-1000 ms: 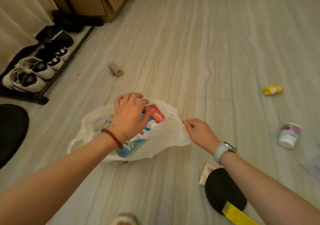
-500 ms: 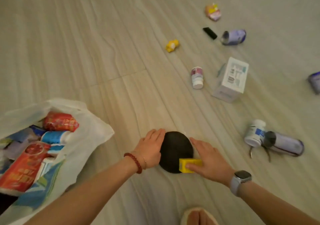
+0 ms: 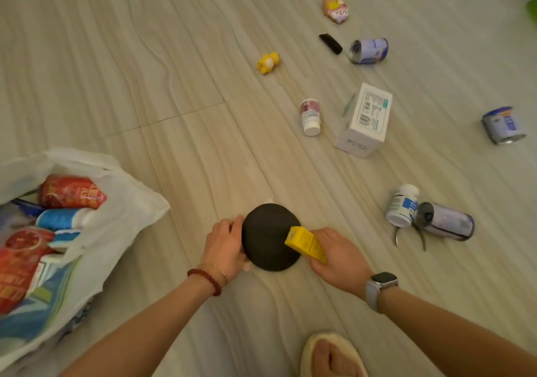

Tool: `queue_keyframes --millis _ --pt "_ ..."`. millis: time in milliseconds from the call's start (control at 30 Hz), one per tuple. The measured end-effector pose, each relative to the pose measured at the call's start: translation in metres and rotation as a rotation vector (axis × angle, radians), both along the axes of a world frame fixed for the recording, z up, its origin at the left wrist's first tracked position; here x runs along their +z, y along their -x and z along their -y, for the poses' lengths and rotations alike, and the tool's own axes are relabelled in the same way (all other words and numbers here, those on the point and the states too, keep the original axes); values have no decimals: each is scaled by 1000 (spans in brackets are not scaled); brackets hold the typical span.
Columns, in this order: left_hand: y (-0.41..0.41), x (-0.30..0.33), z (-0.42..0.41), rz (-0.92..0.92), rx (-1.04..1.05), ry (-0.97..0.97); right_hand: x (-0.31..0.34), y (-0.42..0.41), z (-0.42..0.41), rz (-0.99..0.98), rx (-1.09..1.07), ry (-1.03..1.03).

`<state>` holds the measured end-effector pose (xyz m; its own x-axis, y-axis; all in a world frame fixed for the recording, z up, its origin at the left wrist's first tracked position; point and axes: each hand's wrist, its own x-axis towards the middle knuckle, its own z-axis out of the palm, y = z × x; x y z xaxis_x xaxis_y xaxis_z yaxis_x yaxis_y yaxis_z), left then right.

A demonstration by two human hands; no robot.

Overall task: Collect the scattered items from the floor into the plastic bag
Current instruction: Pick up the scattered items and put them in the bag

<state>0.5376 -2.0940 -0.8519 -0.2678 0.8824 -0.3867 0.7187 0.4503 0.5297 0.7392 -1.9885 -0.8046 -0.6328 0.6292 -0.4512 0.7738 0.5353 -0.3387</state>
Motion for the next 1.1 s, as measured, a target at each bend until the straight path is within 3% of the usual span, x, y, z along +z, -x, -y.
queue_keyframes --millis 100,200,333,533,700,800,933,1000,1100 --pt "6 18 -3 168 203 11 6 17 5 -176 -169 -33" --pt "19 43 2 114 274 -45 21 41 10 -326 -307 38" --pt "38 97 19 -33 313 -217 41 73 11 -516 -336 106" --pt "95 176 60 -6 498 -480 84 130 28 -662 -161 245" --pt "148 172 125 -112 956 -448 114 191 56 -630 81 252" --pt "162 156 152 -168 1119 -371 122 237 78 -564 219 277" --pt "160 141 167 -286 1131 -273 106 283 111 -514 393 312" --pt "157 142 166 -418 1055 -294 96 292 121 -549 435 327" --pt "150 149 151 -443 973 -359 90 281 119 -578 498 266"
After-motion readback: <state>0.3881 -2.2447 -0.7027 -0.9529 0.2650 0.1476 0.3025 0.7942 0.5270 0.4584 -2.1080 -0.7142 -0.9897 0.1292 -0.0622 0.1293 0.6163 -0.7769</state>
